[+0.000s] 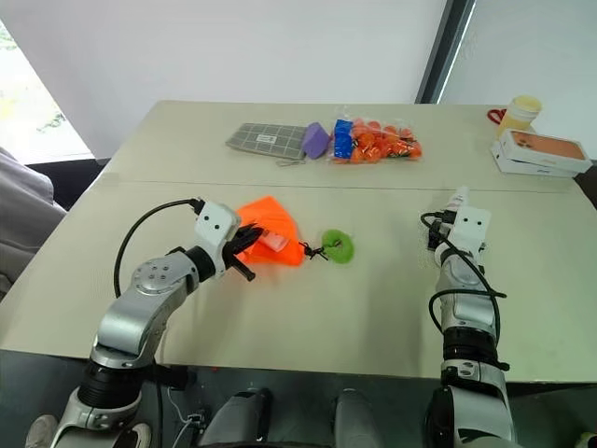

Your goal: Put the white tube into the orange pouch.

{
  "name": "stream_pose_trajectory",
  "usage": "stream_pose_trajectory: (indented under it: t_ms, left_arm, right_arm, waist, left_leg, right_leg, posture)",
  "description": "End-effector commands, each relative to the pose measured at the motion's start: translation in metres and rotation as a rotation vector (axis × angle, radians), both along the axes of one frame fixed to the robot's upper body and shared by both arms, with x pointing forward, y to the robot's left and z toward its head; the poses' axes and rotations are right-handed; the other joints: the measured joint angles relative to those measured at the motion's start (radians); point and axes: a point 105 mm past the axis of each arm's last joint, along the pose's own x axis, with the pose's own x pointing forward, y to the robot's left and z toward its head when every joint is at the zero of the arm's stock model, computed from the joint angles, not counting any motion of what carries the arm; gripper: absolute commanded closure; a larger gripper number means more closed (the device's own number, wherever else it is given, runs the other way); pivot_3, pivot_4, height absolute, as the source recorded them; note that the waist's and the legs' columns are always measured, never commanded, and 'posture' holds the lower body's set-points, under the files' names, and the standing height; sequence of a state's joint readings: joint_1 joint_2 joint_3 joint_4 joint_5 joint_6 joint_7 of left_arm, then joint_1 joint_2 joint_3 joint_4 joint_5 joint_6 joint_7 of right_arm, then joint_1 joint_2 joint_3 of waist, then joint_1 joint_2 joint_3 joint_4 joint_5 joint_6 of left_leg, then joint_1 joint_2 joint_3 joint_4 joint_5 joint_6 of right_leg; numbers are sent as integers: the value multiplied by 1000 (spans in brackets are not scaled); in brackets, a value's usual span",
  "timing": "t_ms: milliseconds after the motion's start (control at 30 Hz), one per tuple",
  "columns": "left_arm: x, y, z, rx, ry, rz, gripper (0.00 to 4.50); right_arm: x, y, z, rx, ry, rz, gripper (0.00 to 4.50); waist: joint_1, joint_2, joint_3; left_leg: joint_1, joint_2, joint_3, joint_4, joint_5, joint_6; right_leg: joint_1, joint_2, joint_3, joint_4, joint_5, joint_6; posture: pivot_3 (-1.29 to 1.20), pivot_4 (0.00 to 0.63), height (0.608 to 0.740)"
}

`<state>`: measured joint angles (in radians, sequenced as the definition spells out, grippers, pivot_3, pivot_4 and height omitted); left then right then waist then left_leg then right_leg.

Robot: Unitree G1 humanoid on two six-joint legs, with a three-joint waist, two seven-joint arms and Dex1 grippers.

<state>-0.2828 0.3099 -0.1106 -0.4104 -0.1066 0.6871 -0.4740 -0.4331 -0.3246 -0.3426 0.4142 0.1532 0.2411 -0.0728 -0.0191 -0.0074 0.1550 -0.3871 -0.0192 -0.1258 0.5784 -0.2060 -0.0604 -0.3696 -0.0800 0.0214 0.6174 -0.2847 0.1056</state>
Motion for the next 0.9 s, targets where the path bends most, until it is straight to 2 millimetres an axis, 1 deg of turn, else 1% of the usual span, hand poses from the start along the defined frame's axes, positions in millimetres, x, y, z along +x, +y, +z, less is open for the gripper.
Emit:
stream_pose_trajectory:
  t_ms: [33, 67, 100, 233, 267, 333, 367, 400, 467, 500, 567, 633, 700, 767, 833, 900]
  left_arm:
    - [-2, -7, 13, -13, -54, -29, 4500]
    - [-2, -7, 13, -14, -55, -29, 4500]
    - [-2, -7, 13, -15, -55, -29, 4500]
    - [-1, -7, 13, -14, -56, -28, 4500]
    - [-1, -6, 13, -14, -56, -27, 4500]
    - [0, -6, 12, -14, -56, -25, 4500]
    - [1, -5, 12, -16, -56, -24, 4500]
    - [1, -5, 13, -18, -56, -24, 4500]
    - [2, -5, 13, -21, -57, -25, 4500]
    - [3, -5, 13, -23, -57, -26, 4500]
    - [3, -4, 13, -26, -56, -31, 4500]
    - [4, -4, 13, -25, -55, -35, 4500]
    - [5, -3, 13, -27, -52, -34, 4500]
    - [6, -2, 13, -29, -48, -34, 4500]
    - [7, -2, 13, -26, -47, -40, 4500]
    - [8, -2, 12, -25, -46, -44, 4500]
  right_arm:
    - [3, -4, 15, 0, -51, -14, 2775]
    - [2, -4, 15, -2, -52, -13, 3242]
    - [2, -3, 15, -3, -55, -11, 3353]
    - [2, -2, 20, -17, -72, 5, 3353]
    - [1, 1, 27, -29, -101, 34, 3353]
    - [-3, 14, 48, -73, -205, 162, 3353]
    - [-10, 26, 59, -81, -268, 285, 3353]
    - [-20, 38, 65, -68, -308, 394, 3353]
    - [-36, 51, 71, -43, -338, 532, 3353]
    - [-43, 57, 70, -28, -329, 592, 3353]
    - [-79, 81, 61, 52, -241, 860, 3353]
    - [-114, 99, 53, 79, -133, 1056, 3353]
    - [-133, 105, 48, 114, -49, 1132, 3353]
    - [-149, 117, 47, 152, 2, 1215, 3353]
    - [-159, 132, 46, 181, 33, 1292, 3353]
    - [-165, 143, 44, 185, 58, 1339, 3353]
  waist:
    - [0, 0, 0]
    - [1, 0, 0]
    - [1, 0, 0]
    - [1, 0, 0]
    - [1, 0, 0]
    - [2, 0, 0]
    - [3, 1, 0]
    - [4, 1, 0]
    - [3, 1, 0]
    - [3, 1, 0]
    - [8, 1, 0]
    - [11, 0, 0]
    - [9, 0, 1]
    - [2, -1, 1]
    - [1, -4, 3]
    - [4, -5, 3]
  left_leg:
    - [0, 0, 0, 0, 0, 0]
    - [0, 0, 0, 0, 0, 0]
    - [0, 0, 0, 0, 0, 0]
    - [0, 0, 0, 0, 0, 0]
    - [0, 0, 0, 0, 0, 0]
    - [0, 0, 0, 0, 0, 0]
    - [0, 0, 0, 0, 0, 0]
    - [0, 0, 0, 0, 0, 0]
    - [0, 0, 0, 0, 0, 0]
    - [-1, 0, 0, 0, 0, 0]
    - [0, 0, 0, 0, 0, 0]
    - [1, 0, -1, 0, 0, 0]
    - [0, 0, -1, 0, 0, 0]
    - [0, 0, -1, 1, -1, 0]
    - [0, 0, 1, 2, -1, 0]
    - [1, 1, 1, 2, -1, 0]
  right_leg:
    - [0, 0, 0, 0, 0, 0]
    - [0, 0, 0, 0, 0, 0]
    - [0, 0, 0, 0, 0, 0]
    - [0, 0, 0, 0, 0, 0]
    - [0, 0, 0, 0, 0, 0]
    - [0, 0, 0, 0, 0, 0]
    - [0, 0, 0, 0, 1, 2]
    - [0, 0, 0, 0, 1, 3]
    - [1, 0, 0, 0, 0, 6]
    - [1, 0, 0, 0, 0, 6]
    - [2, 0, 0, 0, 0, 6]
    - [4, 0, -1, -1, -1, 7]
    - [4, -1, -2, -2, -3, 4]
    - [4, -1, -1, -3, -4, 5]
    - [3, -1, 0, -3, -3, 4]
    - [3, -1, -1, -3, -3, 3]
  posture:
    - [0, 150, 724]
    - [0, 150, 724]
    - [0, 150, 724]
    - [0, 150, 724]
    - [0, 150, 724]
    - [0, 150, 724]
    - [0, 150, 724]
    - [0, 150, 724]
    - [0, 150, 724]
    - [0, 150, 724]
    - [0, 150, 724]
    - [0, 150, 724]
    - [0, 150, 724]
    - [0, 150, 724]
    - [0, 150, 724]
    - [0, 150, 724]
